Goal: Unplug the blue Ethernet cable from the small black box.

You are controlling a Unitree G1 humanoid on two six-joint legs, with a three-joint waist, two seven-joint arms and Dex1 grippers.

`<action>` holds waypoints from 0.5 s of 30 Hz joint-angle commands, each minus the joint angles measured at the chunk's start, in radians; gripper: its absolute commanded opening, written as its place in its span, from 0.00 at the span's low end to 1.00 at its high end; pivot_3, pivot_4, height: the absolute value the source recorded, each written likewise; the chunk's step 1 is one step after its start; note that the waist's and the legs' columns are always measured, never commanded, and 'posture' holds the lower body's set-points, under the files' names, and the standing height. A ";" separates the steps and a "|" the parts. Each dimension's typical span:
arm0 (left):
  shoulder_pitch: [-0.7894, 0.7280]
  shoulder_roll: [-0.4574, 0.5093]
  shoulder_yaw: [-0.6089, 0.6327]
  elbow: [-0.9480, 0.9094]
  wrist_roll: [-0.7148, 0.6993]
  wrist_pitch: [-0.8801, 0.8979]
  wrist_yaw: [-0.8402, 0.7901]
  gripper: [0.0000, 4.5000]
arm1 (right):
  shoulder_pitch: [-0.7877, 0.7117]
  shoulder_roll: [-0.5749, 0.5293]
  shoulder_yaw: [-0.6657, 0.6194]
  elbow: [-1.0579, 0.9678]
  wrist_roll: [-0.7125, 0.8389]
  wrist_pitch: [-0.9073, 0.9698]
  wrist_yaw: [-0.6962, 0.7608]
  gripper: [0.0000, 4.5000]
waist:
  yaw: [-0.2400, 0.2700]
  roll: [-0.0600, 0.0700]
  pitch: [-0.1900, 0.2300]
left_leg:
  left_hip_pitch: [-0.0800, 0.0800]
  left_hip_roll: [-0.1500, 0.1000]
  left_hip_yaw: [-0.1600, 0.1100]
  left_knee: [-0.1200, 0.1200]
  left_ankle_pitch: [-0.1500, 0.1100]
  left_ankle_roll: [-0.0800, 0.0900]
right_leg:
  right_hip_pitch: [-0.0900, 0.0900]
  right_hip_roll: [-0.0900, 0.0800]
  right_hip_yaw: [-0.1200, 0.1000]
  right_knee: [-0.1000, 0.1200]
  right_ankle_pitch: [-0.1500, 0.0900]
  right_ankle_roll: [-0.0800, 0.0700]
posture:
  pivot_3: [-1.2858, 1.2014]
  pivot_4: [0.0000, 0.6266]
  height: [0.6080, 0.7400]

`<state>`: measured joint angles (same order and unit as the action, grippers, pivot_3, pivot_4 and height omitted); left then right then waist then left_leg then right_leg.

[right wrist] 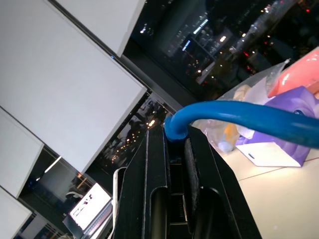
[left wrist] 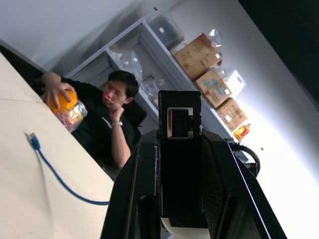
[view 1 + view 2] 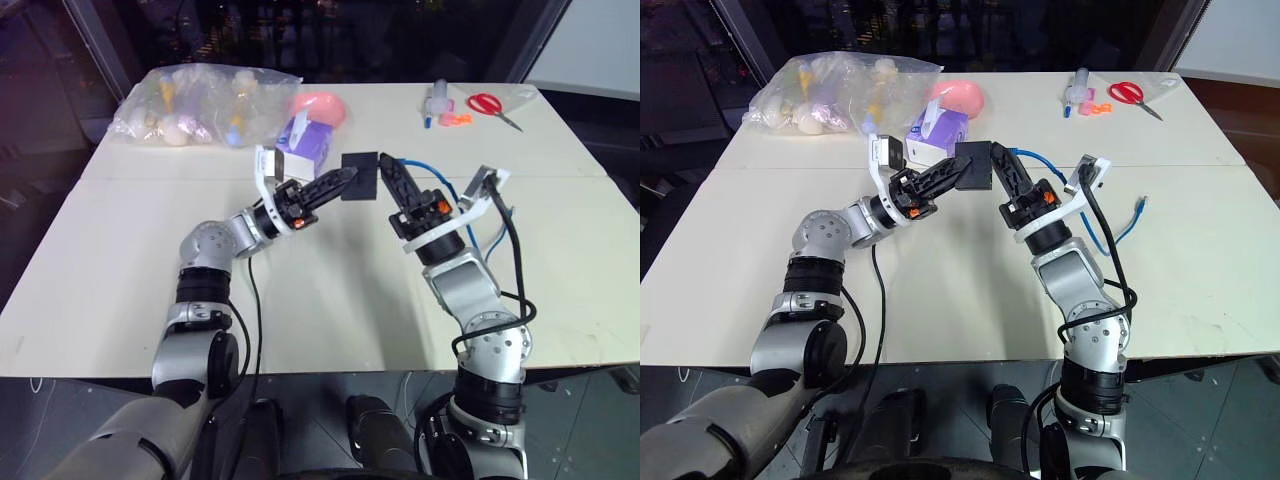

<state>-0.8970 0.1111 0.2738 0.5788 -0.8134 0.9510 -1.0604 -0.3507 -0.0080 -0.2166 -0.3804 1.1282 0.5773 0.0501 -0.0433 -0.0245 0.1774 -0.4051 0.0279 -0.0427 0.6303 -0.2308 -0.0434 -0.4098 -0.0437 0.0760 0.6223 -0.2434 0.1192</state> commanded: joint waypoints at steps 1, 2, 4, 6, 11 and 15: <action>-0.057 0.089 0.065 0.053 0.014 -0.094 0.014 0.11 | -0.003 -0.096 -0.155 0.009 0.004 -0.073 -0.027 0.01 | 0.000 0.000 0.000 | -0.001 0.000 0.000 0.000 0.000 0.000 | 0.000 0.000 0.000 -0.001 0.000 0.000 | 0.52 0.24 1.00; -0.065 0.101 0.068 0.078 0.025 -0.119 0.026 0.11 | 0.003 -0.127 -0.172 0.019 -0.010 -0.076 -0.025 0.01 | 0.000 0.000 0.000 | -0.001 0.000 0.000 0.000 0.000 0.000 | 0.000 0.000 0.000 -0.003 0.000 0.000 | 0.52 0.24 1.00; -0.073 0.112 0.057 0.107 0.048 -0.156 0.038 0.11 | 0.011 -0.169 -0.187 0.039 -0.022 -0.075 -0.021 0.01 | 0.001 0.000 0.000 | -0.002 0.000 0.001 0.000 0.000 0.000 | 0.000 -0.001 0.000 -0.005 0.000 0.000 | 0.52 0.24 1.00; -0.073 0.101 0.027 0.106 0.110 -0.254 0.075 0.11 | 0.014 -0.206 -0.213 0.075 -0.029 -0.072 -0.027 0.01 | 0.001 0.000 0.000 | -0.001 0.000 0.001 -0.002 0.000 0.000 | 0.000 -0.001 0.000 -0.005 0.000 0.001 | 0.52 0.24 1.00; -0.069 0.024 -0.087 0.088 0.316 -0.582 0.178 0.11 | -0.041 -0.272 -0.217 0.233 -0.138 -0.046 -0.121 0.01 | 0.015 0.000 0.000 | -0.002 0.000 0.002 -0.002 0.000 0.000 | 0.000 -0.001 0.000 -0.007 0.001 0.001 | 0.52 0.24 1.00; -0.058 -0.071 -0.173 0.133 0.476 -0.859 0.303 0.11 | -0.175 -0.309 -0.203 0.470 -0.228 -0.015 -0.166 0.01 | 0.023 0.000 0.000 | -0.002 0.000 0.007 -0.001 0.000 0.000 | -0.001 -0.001 0.005 -0.008 0.000 0.000 | 0.52 0.24 1.00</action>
<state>-0.9453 0.0526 0.1298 0.7151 -0.3899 0.1911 -0.7915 -0.4853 -0.3049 -0.4210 0.0530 0.9242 0.5592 -0.1051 -0.0201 -0.0244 0.1775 -0.4068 0.0276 -0.0349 0.6288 -0.2308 -0.0433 -0.4108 -0.0451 0.0810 0.6142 -0.2428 0.1192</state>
